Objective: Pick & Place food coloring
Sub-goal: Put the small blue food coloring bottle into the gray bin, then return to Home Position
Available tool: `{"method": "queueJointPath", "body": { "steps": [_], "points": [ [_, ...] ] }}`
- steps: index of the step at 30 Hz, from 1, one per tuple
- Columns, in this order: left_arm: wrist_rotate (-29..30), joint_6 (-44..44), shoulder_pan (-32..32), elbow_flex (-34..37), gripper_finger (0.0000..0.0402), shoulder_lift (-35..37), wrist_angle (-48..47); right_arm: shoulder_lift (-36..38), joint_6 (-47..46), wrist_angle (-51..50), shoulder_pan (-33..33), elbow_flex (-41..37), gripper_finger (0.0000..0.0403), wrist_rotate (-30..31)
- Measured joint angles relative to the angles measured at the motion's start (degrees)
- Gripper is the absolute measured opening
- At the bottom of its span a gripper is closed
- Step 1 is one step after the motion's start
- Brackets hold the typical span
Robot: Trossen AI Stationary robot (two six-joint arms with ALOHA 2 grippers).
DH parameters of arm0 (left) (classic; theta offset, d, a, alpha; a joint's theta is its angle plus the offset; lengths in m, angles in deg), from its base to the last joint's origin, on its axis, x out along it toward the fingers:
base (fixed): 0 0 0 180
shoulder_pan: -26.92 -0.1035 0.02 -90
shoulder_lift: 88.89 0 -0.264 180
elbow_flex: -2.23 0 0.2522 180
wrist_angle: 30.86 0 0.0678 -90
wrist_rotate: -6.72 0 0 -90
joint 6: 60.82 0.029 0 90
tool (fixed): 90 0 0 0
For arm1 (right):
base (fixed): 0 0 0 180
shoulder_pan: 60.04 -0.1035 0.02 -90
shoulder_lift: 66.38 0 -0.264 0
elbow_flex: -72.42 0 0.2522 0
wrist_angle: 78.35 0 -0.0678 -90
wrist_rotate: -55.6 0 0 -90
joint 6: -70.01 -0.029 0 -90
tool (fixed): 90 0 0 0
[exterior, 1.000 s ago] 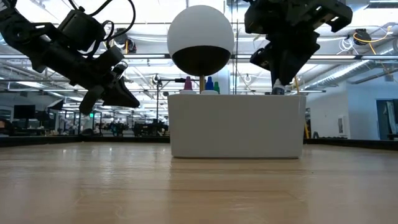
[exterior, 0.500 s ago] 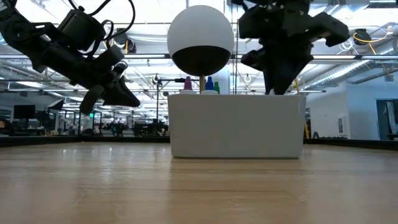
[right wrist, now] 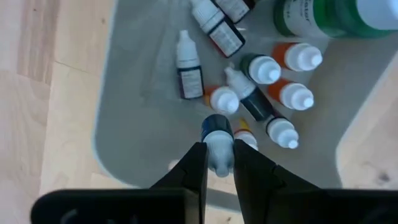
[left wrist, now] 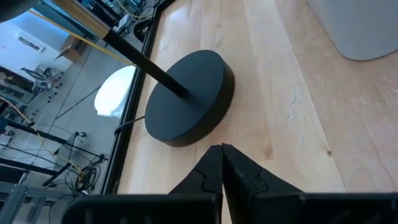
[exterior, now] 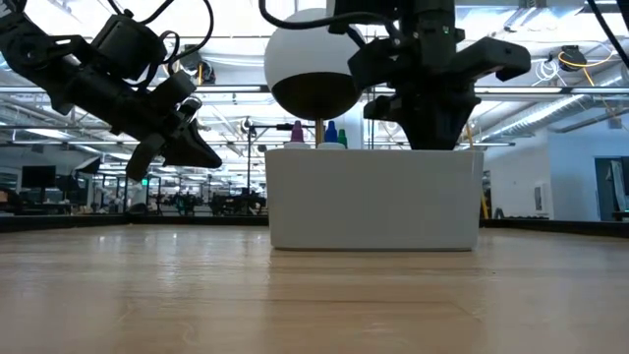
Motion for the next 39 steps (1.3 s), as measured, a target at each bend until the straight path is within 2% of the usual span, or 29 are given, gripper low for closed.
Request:
{"method": "queueJointPath", "body": {
  "steps": [5, 23, 33, 39],
  "points": [
    [-0.02, -0.73, 0.00, 0.00, 0.0024, 0.00, 0.00, -0.02, -2.19, 0.13, -0.31, 0.00, 0.0048, -0.08],
    [-0.02, -7.84, 0.00, 0.00, 0.0026, 0.00, -0.15, -0.09, -9.50, 2.62, -1.49, -3.80, 0.0053, 0.16],
    [-2.48, -9.35, 0.55, 0.00, 0.0026, 0.00, -0.09, -0.09, -10.91, 2.60, -1.40, -3.80, 0.0109, -0.01],
    [-2.47, -12.80, 1.46, 0.00, 0.0026, -0.02, 0.34, 0.54, -11.03, 1.65, -1.95, -3.82, 0.0123, 0.48]
  ]
}}
